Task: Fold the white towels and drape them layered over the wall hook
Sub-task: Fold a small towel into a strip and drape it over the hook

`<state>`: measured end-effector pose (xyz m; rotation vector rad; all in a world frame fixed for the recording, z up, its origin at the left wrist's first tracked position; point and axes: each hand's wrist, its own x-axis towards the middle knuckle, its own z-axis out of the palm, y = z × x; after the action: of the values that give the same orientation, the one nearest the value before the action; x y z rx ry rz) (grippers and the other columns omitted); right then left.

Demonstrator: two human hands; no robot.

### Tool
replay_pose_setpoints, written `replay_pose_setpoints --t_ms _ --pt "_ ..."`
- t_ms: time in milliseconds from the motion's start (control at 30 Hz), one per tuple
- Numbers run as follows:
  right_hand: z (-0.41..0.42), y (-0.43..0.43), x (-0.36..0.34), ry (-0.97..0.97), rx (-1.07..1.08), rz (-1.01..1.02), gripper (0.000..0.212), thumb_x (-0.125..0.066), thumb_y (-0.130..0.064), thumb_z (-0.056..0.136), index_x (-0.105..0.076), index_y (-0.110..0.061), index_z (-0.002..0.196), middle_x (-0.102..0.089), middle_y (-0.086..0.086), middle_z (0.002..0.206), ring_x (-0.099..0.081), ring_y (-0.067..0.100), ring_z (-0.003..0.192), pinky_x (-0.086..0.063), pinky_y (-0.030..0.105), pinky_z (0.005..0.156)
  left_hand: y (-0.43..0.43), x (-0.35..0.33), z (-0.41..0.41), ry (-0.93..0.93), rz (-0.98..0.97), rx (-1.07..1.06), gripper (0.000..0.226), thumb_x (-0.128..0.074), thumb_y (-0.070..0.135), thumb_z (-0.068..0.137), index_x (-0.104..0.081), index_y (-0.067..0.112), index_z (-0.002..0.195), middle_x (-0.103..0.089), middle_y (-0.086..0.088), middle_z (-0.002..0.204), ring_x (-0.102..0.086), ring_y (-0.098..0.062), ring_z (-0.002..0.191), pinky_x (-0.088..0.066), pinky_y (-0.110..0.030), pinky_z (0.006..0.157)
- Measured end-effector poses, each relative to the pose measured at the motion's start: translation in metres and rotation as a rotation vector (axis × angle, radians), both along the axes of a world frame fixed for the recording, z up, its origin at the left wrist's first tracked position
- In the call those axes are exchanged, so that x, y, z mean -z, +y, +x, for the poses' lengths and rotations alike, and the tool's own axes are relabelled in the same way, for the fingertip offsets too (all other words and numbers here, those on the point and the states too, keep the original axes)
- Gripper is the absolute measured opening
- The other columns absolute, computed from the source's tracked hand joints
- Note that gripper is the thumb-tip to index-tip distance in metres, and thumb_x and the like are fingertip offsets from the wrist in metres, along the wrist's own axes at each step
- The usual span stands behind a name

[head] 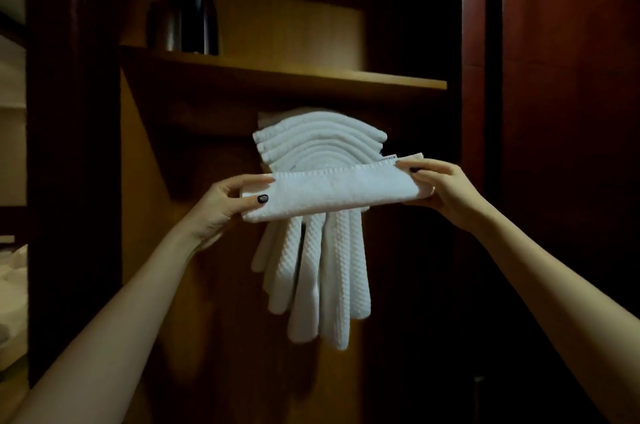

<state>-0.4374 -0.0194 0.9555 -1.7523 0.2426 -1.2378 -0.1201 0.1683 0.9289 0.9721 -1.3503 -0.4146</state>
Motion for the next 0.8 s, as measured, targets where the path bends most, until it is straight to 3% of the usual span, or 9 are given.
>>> replay_pose_setpoints --t_ms 133,267,467,667,733,800 --pt "0.024 -0.035 -0.027 -0.014 -0.074 0.002 0.033 -0.053 0.005 0.091 -0.075 -0.014 0.107 -0.063 0.011 0.123 -0.071 0.020 0.099 -0.059 0.033 0.073 -0.030 -0.038 0.018 -0.026 -0.093 -0.081 0.014 -0.074 0.015 0.069 -0.078 0.023 0.079 -0.071 0.009 0.092 -0.067 -0.004 0.084 -0.054 -0.016 0.065" --pt "0.043 -0.066 -0.058 -0.024 -0.171 0.040 0.035 -0.055 0.006 0.089 -0.065 -0.005 0.121 -0.064 0.016 0.123 -0.068 0.027 0.106 -0.059 0.037 0.082 -0.058 -0.082 0.034 -0.007 -0.150 -0.019 0.020 -0.074 0.018 0.067 -0.074 0.026 0.086 -0.065 0.006 0.096 -0.065 -0.003 0.073 -0.053 -0.017 0.057" --pt "0.073 -0.097 -0.112 -0.158 -0.247 0.035 0.037 -0.053 0.008 0.089 -0.058 0.003 0.124 -0.068 0.016 0.111 -0.070 0.025 0.096 -0.060 0.033 0.079 -0.100 -0.141 0.050 0.066 -0.211 -0.025 0.029 -0.071 0.012 0.073 -0.062 0.016 0.100 -0.061 -0.004 0.105 -0.066 -0.009 0.085 -0.059 -0.024 0.065" --pt "0.104 -0.130 -0.141 -0.193 -0.303 0.000 0.028 -0.047 0.010 0.091 -0.058 0.012 0.117 -0.062 0.028 0.115 -0.064 0.033 0.102 -0.050 0.035 0.094 -0.135 -0.165 0.070 0.054 -0.176 -0.087 0.047 -0.073 0.012 0.079 -0.057 0.003 0.122 -0.065 -0.018 0.116 -0.066 -0.027 0.108 -0.058 -0.029 0.077" --pt "0.113 -0.140 -0.143 -0.225 -0.275 0.035 0.021 -0.046 0.013 0.091 -0.059 0.011 0.108 -0.063 0.028 0.108 -0.070 0.029 0.093 -0.057 0.032 0.084 -0.142 -0.169 0.075 0.046 -0.170 -0.111 0.051 -0.075 0.014 0.077 -0.058 0.003 0.123 -0.068 -0.016 0.114 -0.067 -0.024 0.107 -0.057 -0.029 0.080" --pt "0.120 -0.150 -0.147 -0.249 -0.285 0.063 0.026 -0.045 0.016 0.089 -0.058 0.012 0.112 -0.065 0.027 0.109 -0.071 0.028 0.095 -0.059 0.030 0.079 -0.149 -0.173 0.076 0.073 -0.174 -0.101 0.055 -0.078 0.018 0.069 -0.060 0.004 0.119 -0.072 -0.013 0.105 -0.071 -0.020 0.097 -0.058 -0.025 0.074"
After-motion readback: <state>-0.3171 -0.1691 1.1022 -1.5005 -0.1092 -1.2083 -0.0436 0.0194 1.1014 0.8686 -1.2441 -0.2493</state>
